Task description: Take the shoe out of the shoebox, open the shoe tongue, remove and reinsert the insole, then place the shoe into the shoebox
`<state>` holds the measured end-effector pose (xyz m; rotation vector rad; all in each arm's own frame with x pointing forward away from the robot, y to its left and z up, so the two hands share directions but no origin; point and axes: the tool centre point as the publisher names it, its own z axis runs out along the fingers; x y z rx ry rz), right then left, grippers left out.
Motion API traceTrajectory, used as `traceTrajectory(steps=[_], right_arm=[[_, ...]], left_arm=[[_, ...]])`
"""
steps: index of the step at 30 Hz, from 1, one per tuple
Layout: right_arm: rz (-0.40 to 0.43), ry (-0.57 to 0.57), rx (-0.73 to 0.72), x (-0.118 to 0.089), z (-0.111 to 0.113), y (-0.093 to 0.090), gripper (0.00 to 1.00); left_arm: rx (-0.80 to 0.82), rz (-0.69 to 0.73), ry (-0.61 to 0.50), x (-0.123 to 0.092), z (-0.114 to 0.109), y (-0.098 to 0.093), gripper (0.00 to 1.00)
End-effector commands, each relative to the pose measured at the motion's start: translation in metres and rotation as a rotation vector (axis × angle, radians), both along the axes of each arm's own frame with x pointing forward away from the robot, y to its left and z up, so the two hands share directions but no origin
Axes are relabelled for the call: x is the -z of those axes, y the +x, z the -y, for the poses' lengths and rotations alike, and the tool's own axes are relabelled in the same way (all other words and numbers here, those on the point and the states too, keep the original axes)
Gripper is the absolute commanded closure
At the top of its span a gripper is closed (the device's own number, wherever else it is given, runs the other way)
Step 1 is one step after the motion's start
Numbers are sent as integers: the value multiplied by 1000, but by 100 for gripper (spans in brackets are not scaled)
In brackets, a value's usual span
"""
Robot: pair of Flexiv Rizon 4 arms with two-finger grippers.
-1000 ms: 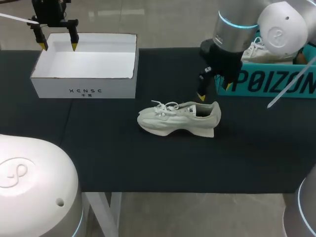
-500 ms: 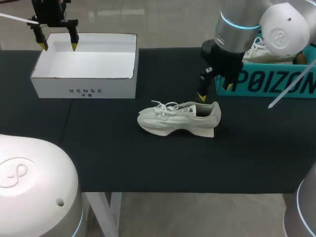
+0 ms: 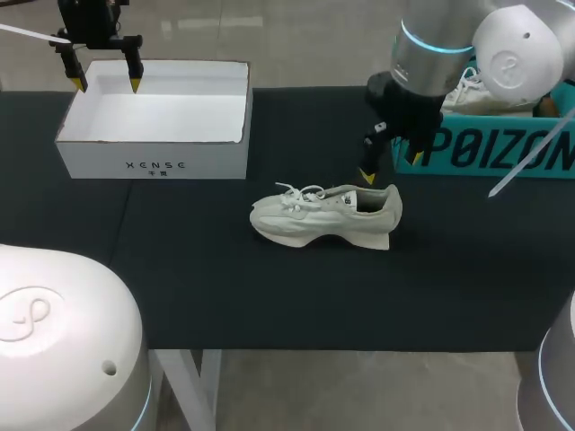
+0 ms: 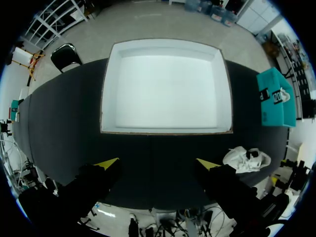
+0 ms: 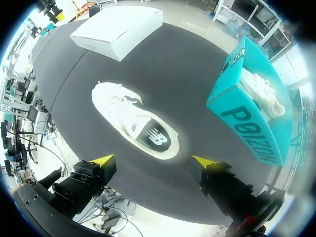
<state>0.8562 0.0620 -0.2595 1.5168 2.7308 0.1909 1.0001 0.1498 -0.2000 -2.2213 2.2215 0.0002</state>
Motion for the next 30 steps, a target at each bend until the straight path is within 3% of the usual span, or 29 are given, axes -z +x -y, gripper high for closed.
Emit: traceTrajectory(steps=[1, 10, 16, 24, 28, 30], right_arm=[[1, 0, 1, 1, 0, 0, 0], [1, 0, 1, 1, 0, 0, 0], [56, -147, -190, -7, -9, 3, 0], [237, -203, -507, -20, -11, -3, 0], [367, -89, -674, -20, -8, -10, 0], [432, 19, -849, -17, -6, -14, 0]], left_arm=[[0, 0, 0, 0, 0, 0, 0], [0, 0, 0, 0, 0, 0, 0], [0, 0, 0, 0, 0, 0, 0], [0, 0, 0, 0, 0, 0, 0], [0, 0, 0, 0, 0, 0, 0], [0, 0, 0, 0, 0, 0, 0]])
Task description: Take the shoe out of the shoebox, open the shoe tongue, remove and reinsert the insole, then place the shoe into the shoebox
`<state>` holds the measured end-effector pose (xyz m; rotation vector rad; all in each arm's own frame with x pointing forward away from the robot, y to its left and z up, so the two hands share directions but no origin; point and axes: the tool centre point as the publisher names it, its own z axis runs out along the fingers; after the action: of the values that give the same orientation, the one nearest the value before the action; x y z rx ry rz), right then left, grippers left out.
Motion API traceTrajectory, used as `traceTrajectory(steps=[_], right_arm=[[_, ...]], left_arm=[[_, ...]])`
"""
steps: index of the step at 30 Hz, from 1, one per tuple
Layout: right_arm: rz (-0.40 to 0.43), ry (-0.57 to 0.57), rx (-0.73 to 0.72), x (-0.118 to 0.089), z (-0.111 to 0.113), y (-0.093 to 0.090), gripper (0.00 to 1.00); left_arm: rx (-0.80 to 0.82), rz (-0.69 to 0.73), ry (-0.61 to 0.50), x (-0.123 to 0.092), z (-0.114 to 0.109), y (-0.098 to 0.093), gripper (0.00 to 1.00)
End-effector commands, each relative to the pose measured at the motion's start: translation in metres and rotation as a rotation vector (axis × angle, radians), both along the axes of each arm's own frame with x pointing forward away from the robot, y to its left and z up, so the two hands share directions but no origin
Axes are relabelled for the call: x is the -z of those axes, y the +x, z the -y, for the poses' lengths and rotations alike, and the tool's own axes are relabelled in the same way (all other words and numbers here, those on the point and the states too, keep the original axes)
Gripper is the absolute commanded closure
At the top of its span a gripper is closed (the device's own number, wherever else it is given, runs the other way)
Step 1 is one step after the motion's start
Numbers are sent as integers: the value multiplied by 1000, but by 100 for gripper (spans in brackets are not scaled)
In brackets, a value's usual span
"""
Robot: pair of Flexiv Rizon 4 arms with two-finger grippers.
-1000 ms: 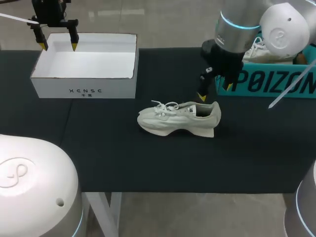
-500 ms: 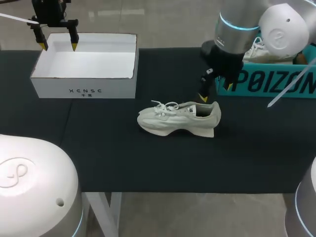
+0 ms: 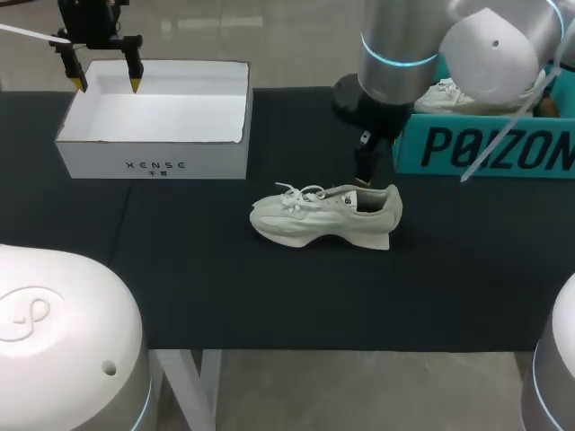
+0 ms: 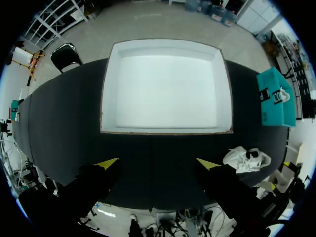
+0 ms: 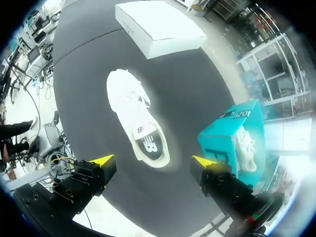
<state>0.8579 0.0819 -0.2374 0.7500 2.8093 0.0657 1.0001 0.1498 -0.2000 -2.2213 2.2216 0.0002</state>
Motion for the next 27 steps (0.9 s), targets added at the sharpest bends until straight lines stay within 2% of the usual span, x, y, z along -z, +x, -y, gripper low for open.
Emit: traceTrajectory(steps=[1, 27], right_arm=[[169, 249, -435, 4, 16, -18, 0], [169, 249, -435, 4, 16, -18, 0]], left_arm=[[0, 0, 0, 0, 0, 0, 0], [0, 0, 0, 0, 0, 0, 0]])
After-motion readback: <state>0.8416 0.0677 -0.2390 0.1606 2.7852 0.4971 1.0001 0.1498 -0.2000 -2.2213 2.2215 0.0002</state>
